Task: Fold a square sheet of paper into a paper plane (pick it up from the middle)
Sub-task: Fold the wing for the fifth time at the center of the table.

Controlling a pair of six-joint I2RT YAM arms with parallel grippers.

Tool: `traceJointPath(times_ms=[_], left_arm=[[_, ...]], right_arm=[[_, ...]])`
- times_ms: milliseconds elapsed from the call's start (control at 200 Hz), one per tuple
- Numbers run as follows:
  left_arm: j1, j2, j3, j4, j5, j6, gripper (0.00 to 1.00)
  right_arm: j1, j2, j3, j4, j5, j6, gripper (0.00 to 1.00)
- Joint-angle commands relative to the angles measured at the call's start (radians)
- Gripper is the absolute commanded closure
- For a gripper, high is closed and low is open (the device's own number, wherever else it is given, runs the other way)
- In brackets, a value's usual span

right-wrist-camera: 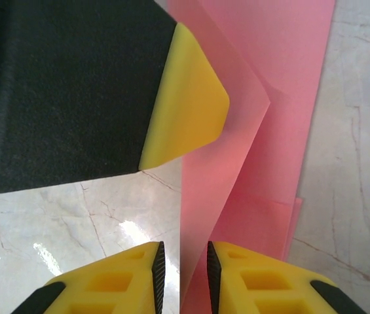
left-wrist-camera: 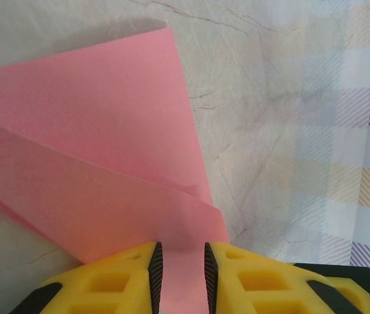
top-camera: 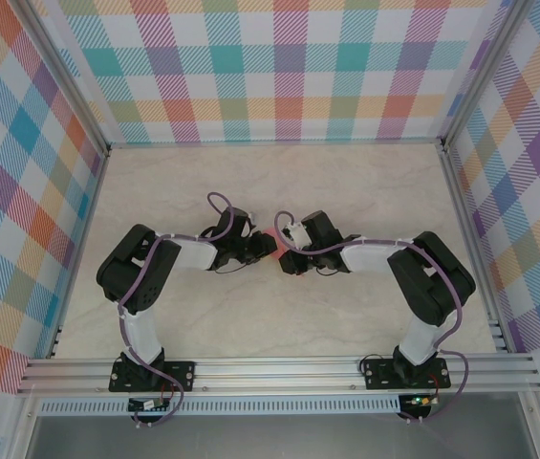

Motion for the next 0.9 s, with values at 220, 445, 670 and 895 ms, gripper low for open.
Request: traceJointPath(times_ms=[220, 445, 670, 895], left_arm=[[-0.01, 0.018, 0.029, -0.04, -0.01, 0.002, 0.74], [-0.009, -0.013, 0.039, -0.053, 0.002, 0.017, 0.74], [-0.009, -0.093, 0.033, -0.068, 0.009, 0.064, 0.71], [-0.009, -0.112, -0.022, 0.009, 0.034, 0.068, 0.7]], right_arm=[[0.008, 0.052, -0.006, 0.023, -0.017, -0.049, 0.76], [0.002, 0.056, -0.015, 0.052, -0.05, -0.005, 0.87], [-0.048, 0.056, -0.047, 0.138, -0.182, 0.101, 0.95], [-0.105, 0.07, -0.064, 0.223, -0.322, 0.24, 1.0]])
